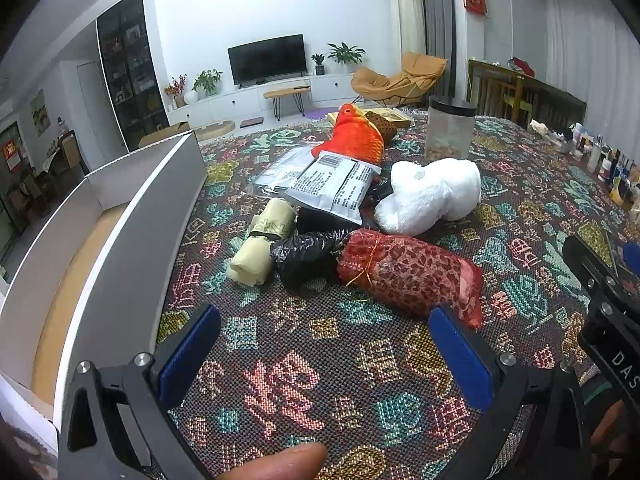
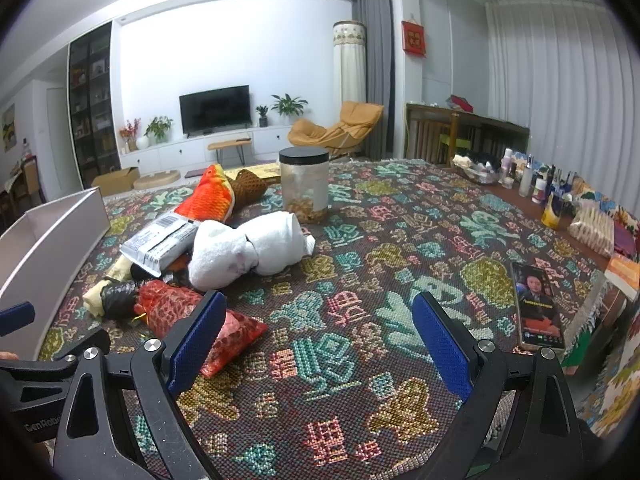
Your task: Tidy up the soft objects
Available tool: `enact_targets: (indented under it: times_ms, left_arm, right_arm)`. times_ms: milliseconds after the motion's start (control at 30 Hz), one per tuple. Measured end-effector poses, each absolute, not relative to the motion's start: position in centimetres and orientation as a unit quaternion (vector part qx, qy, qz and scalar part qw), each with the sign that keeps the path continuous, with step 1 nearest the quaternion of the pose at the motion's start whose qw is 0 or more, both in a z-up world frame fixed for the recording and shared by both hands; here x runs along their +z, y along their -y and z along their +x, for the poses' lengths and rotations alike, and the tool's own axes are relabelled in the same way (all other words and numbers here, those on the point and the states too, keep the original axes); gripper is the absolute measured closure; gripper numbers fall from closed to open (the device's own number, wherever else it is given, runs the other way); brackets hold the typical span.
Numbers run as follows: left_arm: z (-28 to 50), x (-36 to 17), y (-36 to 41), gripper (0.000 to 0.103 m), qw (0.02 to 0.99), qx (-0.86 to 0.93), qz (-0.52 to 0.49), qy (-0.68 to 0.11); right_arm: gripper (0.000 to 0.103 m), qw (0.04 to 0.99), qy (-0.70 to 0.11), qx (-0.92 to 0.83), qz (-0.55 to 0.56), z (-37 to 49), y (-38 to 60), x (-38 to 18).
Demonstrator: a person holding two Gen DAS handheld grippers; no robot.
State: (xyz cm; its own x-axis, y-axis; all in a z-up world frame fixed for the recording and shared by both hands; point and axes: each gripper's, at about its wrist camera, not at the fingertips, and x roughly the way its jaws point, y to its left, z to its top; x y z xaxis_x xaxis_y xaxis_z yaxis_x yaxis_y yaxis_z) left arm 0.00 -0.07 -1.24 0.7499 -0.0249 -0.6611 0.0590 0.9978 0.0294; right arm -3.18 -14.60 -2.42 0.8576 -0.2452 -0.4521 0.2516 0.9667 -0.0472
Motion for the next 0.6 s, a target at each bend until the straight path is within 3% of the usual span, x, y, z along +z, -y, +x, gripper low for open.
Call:
enact_targets:
  times_ms: [600]
  left_arm:
    - [0.05,-1.33,-0.01,0.000,0.933,-0.007,0.060,-0.355]
  right_arm:
    - [0.007,0.963,-0.234,-0.129,0.009,-3.15,14.67,-2.45]
